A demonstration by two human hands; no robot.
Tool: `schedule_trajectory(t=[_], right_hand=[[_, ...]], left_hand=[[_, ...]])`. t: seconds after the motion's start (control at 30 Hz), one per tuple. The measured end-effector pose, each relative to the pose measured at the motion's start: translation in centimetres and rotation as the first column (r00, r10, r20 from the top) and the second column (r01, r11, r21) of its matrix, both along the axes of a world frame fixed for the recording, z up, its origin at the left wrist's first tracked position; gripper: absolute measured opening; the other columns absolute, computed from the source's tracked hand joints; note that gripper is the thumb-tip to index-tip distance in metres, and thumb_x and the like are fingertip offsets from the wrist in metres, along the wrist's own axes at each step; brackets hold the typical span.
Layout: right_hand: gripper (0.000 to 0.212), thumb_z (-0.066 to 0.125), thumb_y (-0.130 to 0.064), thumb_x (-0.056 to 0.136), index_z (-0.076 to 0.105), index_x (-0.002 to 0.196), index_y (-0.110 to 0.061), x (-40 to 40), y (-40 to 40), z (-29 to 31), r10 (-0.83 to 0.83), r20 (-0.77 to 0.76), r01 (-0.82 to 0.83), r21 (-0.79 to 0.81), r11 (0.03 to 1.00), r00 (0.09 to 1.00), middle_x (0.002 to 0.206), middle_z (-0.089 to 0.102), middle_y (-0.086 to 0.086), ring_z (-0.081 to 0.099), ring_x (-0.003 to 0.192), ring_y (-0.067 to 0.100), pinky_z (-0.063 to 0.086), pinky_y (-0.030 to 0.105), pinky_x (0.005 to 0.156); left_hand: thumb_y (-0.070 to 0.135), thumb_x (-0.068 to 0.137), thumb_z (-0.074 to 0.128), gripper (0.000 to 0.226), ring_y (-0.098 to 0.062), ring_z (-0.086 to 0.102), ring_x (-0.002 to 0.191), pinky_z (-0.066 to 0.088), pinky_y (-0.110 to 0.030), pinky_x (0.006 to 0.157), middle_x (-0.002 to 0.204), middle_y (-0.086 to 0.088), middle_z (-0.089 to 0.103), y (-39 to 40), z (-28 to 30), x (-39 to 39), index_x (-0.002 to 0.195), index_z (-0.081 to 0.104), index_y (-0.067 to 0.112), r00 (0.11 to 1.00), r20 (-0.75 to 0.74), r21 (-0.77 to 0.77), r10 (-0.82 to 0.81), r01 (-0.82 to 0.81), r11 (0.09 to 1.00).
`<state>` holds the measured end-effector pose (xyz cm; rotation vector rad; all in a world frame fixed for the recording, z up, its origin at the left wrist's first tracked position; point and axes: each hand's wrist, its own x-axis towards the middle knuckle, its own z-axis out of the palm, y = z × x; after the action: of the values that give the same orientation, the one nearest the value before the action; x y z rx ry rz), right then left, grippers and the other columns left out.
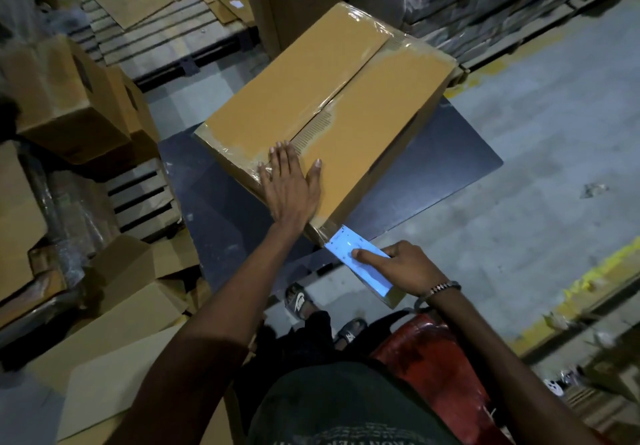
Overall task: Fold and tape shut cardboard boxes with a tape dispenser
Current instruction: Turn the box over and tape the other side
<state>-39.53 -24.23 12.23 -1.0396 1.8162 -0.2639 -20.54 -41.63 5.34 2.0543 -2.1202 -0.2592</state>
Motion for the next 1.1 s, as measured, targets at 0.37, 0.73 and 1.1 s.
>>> schedule_trajectory(t=[0.37, 0.73, 1.1], right_hand=[[0.066, 0.077, -0.064, 0.079, 0.039, 0.05, -0.017, 3.0, -1.8, -3.8, -0.093, 0.044, 0.096, -0.073, 0.993, 0.995, 0.044, 0.034, -0.004, 0.037, 0.041, 0.013, 0.029, 0.028, 0.049], [0.041, 0.084, -0.042, 0.075, 0.079, 0.1, -0.01, -0.2, -2.5, -6.0, -0.479, 0.511, 0.376, 0.297, 0.878, 0.714, 0.085, 0.075, 0.007, 0.066, 0.063, 0.019, 0.05, 0.029, 0.061], [0.059, 0.053, -0.056, 0.1, 0.069, 0.112, 0.0, -7.5, -9.5, -12.7, -0.25, -0.399, 0.207, -0.149, 0.967, 0.882, 0.115, 0.069, 0.023, 0.064, 0.107, 0.042, 0.047, 0.039, 0.082]], left_hand=[[0.07, 0.106, 0.005, 0.088, -0.023, 0.003, 0.163, 0.002, -0.056, 0.13, 0.175, -0.011, 0.01, 0.1, 0.4, -0.2, 0.167, 0.007, 0.007, 0.999, 0.047, 0.037, -0.002, 0.0, 0.999], [0.069, 0.106, 0.004, 0.088, -0.024, 0.004, 0.163, 0.0, -0.054, 0.13, 0.176, -0.012, 0.011, 0.1, 0.7, -0.3, 0.167, 0.01, 0.007, 0.998, 0.061, 0.051, -0.001, -0.002, 0.999], [0.069, 0.107, 0.004, 0.088, -0.024, 0.003, 0.163, 0.0, -0.054, 0.131, 0.176, -0.012, 0.009, 0.2, 0.5, -0.2, 0.167, 0.013, 0.006, 0.999, 0.042, 0.029, -0.003, 0.001, 1.0]])
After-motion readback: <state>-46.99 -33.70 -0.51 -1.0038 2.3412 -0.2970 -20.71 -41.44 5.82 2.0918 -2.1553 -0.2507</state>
